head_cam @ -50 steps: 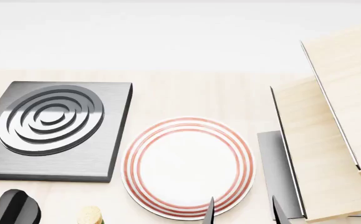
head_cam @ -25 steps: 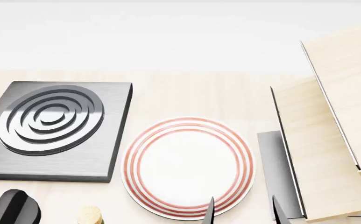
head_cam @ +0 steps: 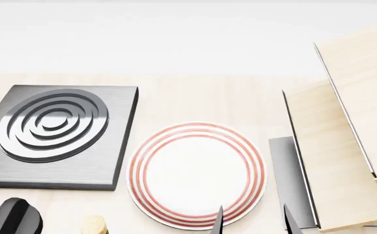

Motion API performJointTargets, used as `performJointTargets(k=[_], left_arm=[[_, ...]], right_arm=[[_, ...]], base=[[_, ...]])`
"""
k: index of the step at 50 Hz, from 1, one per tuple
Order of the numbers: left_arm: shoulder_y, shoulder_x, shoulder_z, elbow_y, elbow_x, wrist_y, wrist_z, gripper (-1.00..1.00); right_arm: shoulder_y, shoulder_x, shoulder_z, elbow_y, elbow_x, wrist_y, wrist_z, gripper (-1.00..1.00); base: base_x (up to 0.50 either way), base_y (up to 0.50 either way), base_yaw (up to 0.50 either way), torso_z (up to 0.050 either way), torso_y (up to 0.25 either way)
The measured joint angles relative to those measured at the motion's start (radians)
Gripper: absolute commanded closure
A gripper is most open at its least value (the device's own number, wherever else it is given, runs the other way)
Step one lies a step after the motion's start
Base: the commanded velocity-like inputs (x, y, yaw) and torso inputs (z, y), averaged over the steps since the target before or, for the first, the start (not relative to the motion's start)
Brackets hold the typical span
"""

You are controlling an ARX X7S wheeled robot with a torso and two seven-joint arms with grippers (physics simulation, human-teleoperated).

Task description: Pick up the akita bowl and put it on the plate.

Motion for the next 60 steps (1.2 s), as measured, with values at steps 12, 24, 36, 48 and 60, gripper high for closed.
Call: performJointTargets(k=[12, 24, 36, 48, 60], left_arm=[[-0.008, -0.006, 0.022, -0.022, 0.027, 0.003, -0.002, -1.00], [-0.041, -0.027, 0.068, -0.047, 0.078, 0.014, -0.029, 1.00], [-0.062, -0.040, 0.115, -0.044, 0.097, 0.022, -0.055, 1.00], [-0.053, -0.047, 0.171, -0.057, 0.144, 0.097, -0.094, 1.00], [-0.028, -0.014, 0.134, -0.058, 0.131, 0.198, -0.109, 1.00]], right_arm=[[0.001, 0.002, -0.004, 0.001, 0.001, -0.001, 0.003, -1.00], [-0.002, 0.005, -0.007, 0.002, 0.003, -0.009, 0.005, -1.00], [-0.003, 0.008, -0.010, 0.005, 0.006, -0.017, 0.007, -1.00], [0.000, 0.010, -0.012, 0.011, 0.009, -0.021, 0.010, -1.00], [0.003, 0.011, -0.015, 0.013, 0.010, -0.020, 0.012, -1.00]], base=[[0.00, 0.00, 0.00, 0.000, 0.000], [0.00, 0.00, 0.00, -0.001, 0.000], [0.01, 0.00, -0.01, -0.004, 0.000], [0.01, 0.00, -0.01, -0.004, 0.000], [0.00, 0.00, 0.00, -0.002, 0.000]])
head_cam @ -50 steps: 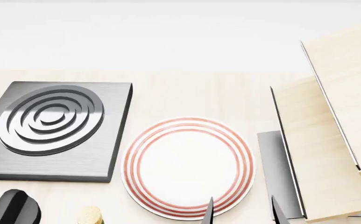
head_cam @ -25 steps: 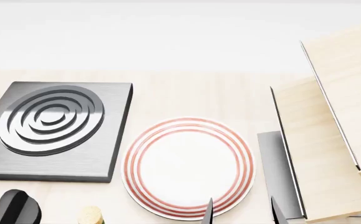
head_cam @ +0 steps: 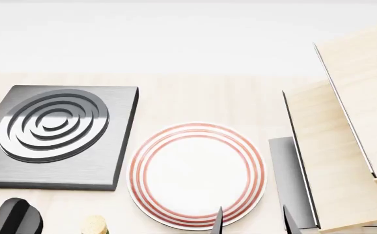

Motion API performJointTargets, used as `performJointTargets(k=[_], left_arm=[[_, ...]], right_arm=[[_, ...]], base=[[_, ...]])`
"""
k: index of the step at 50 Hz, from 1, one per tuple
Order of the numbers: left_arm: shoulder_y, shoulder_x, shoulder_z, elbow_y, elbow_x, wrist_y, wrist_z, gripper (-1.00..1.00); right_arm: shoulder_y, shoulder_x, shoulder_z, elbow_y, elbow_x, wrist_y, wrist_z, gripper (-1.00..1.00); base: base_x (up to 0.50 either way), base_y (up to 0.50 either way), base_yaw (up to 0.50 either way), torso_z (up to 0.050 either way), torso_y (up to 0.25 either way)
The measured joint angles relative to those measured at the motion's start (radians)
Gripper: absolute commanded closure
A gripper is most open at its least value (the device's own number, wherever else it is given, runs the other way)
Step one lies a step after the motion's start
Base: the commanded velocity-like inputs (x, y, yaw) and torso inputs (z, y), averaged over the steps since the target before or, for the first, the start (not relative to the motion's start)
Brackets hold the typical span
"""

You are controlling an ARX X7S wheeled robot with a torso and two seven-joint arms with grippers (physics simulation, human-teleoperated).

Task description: Pick up the akita bowl and put it on the plate.

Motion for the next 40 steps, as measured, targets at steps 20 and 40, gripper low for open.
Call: performJointTargets(k=[20, 40], left_arm=[[0.042, 0.046, -0.098, 0.092, -0.088, 0.097, 0.046, 1.00], [0.080, 0.068, -0.195, 0.192, -0.120, 0.135, 0.066, 1.00]], right_arm=[[0.003, 0.002, -0.005, 0.006, 0.002, -0.004, 0.004, -1.00], [0.005, 0.005, -0.009, 0.006, 0.006, -0.005, 0.009, -1.00]], base=[[0.00, 0.00, 0.00, -0.001, 0.000], [0.00, 0.00, 0.00, 0.000, 0.000]])
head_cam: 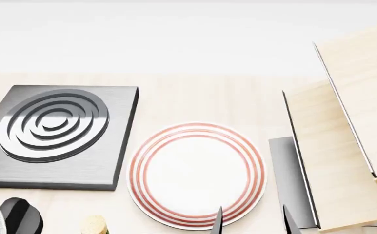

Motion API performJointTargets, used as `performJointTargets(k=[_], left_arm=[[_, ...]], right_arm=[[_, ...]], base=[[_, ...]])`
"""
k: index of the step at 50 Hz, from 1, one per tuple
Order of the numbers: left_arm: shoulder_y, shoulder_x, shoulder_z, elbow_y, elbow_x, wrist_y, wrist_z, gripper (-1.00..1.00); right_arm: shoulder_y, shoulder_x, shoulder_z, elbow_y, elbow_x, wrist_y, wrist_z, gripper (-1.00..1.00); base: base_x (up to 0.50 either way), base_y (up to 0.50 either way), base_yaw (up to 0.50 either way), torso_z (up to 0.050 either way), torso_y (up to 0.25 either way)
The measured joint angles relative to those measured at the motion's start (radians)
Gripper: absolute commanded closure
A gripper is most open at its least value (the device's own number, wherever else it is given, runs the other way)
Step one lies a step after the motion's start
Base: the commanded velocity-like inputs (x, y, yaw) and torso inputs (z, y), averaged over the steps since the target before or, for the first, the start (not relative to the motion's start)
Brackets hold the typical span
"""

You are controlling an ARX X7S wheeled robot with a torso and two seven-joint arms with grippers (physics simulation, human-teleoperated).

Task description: Pick up the akita bowl and put it on the plate.

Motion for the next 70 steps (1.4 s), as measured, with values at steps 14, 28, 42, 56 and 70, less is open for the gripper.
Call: performJointTargets(k=[14, 28, 42, 56, 70], left_arm=[[-0.027, -0.013, -0.060, 0.081, -0.046, -0.030, -0.020, 1.00], [-0.134, -0.062, -0.077, 0.119, -0.122, -0.119, -0.058, 1.00], [-0.235, -0.094, -0.073, 0.087, -0.171, -0.179, -0.078, 1.00], [-0.336, -0.133, -0.072, 0.112, -0.246, -0.272, -0.124, 1.00], [-0.451, -0.172, -0.055, 0.113, -0.316, -0.363, -0.169, 1.00]], right_arm=[[0.000, 0.004, -0.003, -0.010, 0.002, 0.003, 0.004, -1.00], [0.000, 0.007, -0.007, -0.015, 0.002, 0.005, 0.007, -1.00], [0.007, 0.005, -0.015, -0.002, 0.002, 0.005, 0.008, -1.00], [0.012, 0.005, -0.020, 0.006, 0.003, 0.004, 0.009, -1.00], [0.019, 0.005, -0.028, 0.010, 0.007, 0.008, 0.007, -1.00]], base=[[0.00, 0.00, 0.00, 0.000, 0.000], [0.00, 0.00, 0.00, 0.000, 0.000], [0.00, 0.00, 0.00, 0.000, 0.000], [0.00, 0.00, 0.00, 0.000, 0.001], [0.00, 0.00, 0.00, 0.000, 0.000]])
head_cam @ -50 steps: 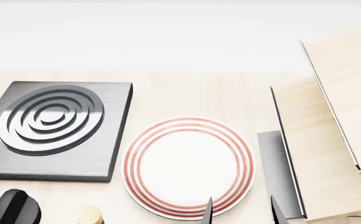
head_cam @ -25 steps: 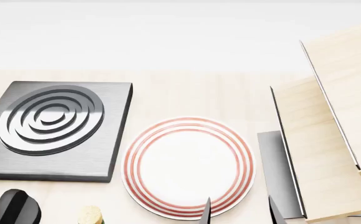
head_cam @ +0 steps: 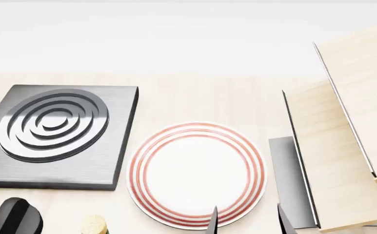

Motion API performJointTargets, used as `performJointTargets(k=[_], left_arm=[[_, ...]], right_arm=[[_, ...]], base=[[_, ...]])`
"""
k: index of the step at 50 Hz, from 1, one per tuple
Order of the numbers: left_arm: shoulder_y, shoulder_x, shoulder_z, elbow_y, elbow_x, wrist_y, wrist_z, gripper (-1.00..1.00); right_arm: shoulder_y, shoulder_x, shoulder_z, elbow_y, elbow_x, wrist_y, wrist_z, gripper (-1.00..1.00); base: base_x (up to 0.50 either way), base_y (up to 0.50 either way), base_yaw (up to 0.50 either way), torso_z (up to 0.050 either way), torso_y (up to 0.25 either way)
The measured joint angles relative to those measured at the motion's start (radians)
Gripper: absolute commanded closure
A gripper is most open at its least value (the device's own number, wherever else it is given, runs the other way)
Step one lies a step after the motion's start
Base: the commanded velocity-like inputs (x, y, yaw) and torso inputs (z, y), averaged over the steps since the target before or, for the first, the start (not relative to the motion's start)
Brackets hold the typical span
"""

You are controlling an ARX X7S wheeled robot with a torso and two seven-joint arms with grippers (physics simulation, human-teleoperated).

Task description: Pick up the akita bowl and put it on the plate.

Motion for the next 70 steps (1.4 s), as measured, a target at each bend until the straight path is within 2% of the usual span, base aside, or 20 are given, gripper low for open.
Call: performJointTargets(k=[20, 47, 70], left_arm=[[-0.221, -0.031, 0.106, -0.089, -0.047, -0.100, -0.043, 1.00], [-0.482, -0.005, 0.220, -0.235, -0.069, -0.164, -0.073, 1.00], [-0.660, 0.047, 0.433, -0.354, 0.025, -0.152, -0.069, 1.00]], right_arm=[[0.007, 0.003, -0.009, -0.010, 0.001, 0.014, 0.002, -1.00], [0.015, 0.008, -0.021, -0.021, -0.002, 0.027, 0.005, -1.00], [0.013, 0.015, -0.021, -0.018, 0.002, 0.019, 0.011, -1.00]], base=[[0.00, 0.00, 0.00, 0.000, 0.000], [0.00, 0.00, 0.00, 0.000, 0.001], [0.00, 0.00, 0.00, 0.000, 0.000]])
